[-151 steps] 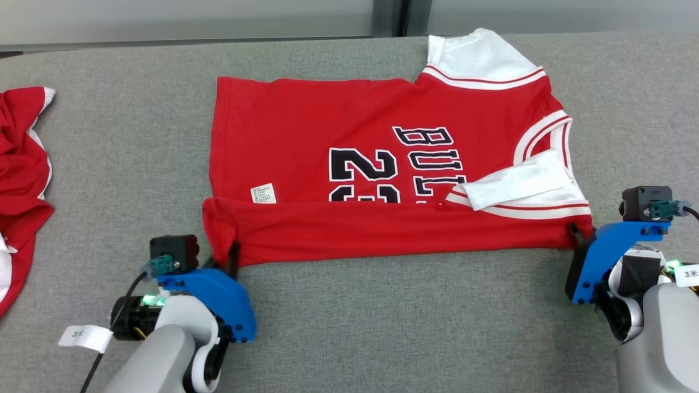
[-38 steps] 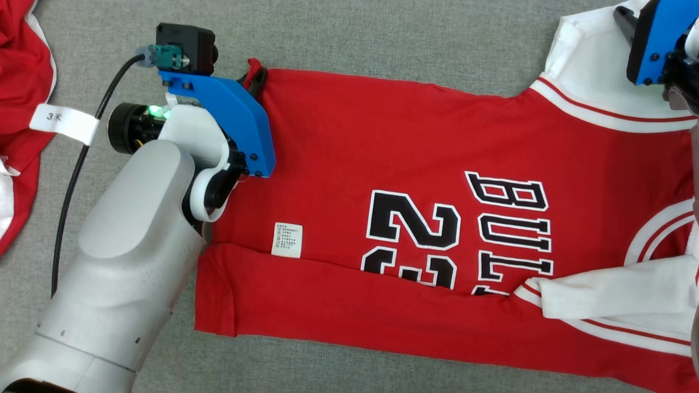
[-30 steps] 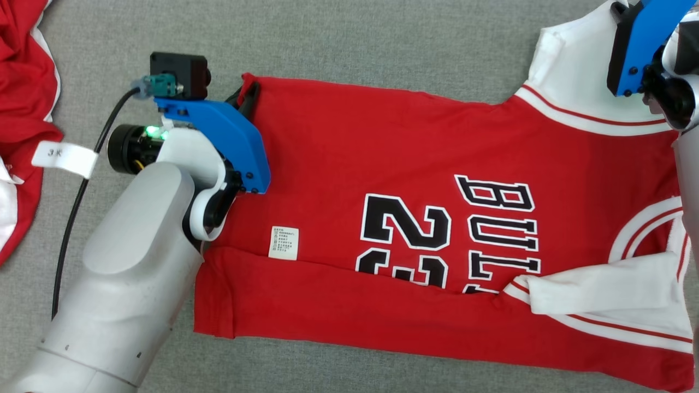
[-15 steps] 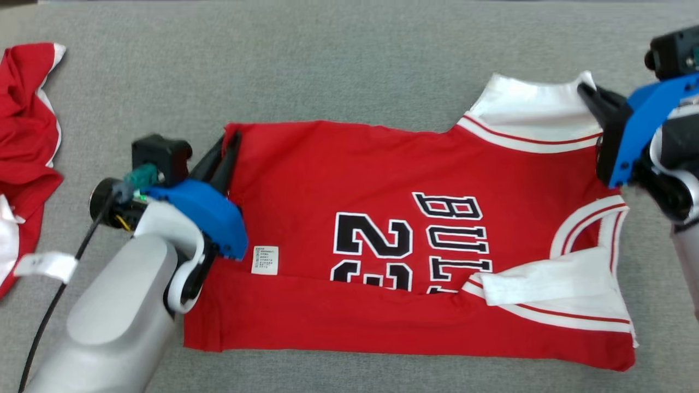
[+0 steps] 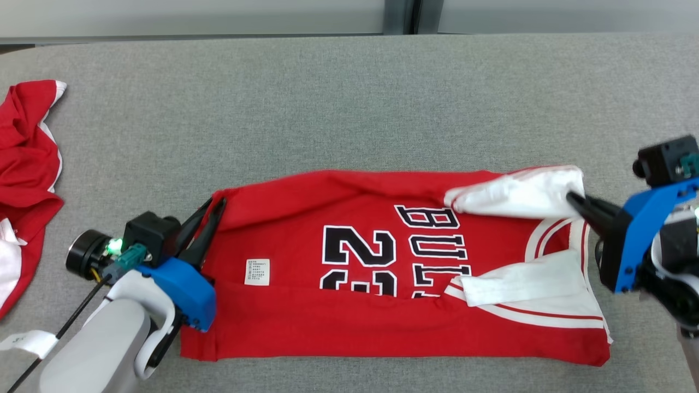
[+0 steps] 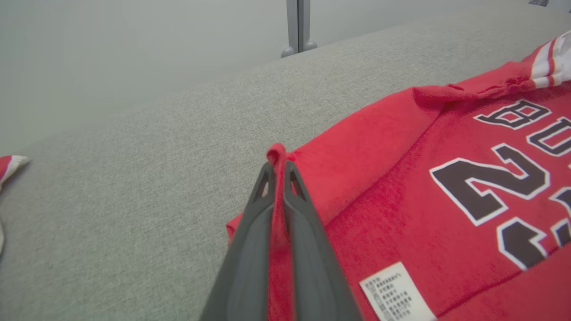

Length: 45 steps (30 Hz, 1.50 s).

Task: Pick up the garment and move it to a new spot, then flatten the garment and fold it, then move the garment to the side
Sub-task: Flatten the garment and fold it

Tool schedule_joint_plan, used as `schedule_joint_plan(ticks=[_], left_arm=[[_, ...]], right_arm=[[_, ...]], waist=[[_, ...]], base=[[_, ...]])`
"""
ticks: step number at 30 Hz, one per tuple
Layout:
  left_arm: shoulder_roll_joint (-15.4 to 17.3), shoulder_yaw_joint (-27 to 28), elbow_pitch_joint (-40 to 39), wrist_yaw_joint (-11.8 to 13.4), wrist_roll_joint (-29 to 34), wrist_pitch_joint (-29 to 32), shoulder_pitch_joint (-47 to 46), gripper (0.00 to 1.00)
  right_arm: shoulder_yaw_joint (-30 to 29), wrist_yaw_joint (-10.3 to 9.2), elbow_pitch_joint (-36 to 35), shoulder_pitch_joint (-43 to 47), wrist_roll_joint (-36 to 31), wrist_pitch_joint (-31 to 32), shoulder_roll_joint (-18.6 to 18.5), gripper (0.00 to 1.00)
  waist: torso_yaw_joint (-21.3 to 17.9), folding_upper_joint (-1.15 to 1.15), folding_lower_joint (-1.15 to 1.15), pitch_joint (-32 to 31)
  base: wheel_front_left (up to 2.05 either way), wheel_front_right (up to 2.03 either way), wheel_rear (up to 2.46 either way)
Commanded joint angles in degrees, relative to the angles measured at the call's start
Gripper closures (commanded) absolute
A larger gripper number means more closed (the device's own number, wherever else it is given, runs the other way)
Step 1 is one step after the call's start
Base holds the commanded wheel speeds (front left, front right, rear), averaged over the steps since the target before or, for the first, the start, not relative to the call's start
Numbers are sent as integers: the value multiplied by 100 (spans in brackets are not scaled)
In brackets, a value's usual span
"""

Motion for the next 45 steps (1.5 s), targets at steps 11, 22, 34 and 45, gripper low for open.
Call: schedule_joint_plan(ticks=[11, 22, 34, 45], left_arm=[[239, -311, 570, -162, 350, -341, 98, 100], [22, -218, 1076, 51, 258, -593, 165, 17], [-457, 712, 772, 631, -406, -813, 784, 0], [-970, 1940, -51, 895, -297, -817, 1400, 0]], right_arm=[[-502, 3, -1014, 1121, -127, 616, 452, 100], [-682, 3, -1514, 1765, -197, 1183, 841, 95], [-880, 3, -1665, 2140, -486, 1000, 1190, 0], [-1589, 3, -975, 2101, -1152, -321, 1771, 0]], waist=[[-130, 0, 1, -150], [-187, 0, 1, -266], [-78, 0, 1, -627], [195, 0, 1, -1034]], base=[[0, 0, 0], [0, 0, 0], [0, 0, 0], [0, 0, 0]])
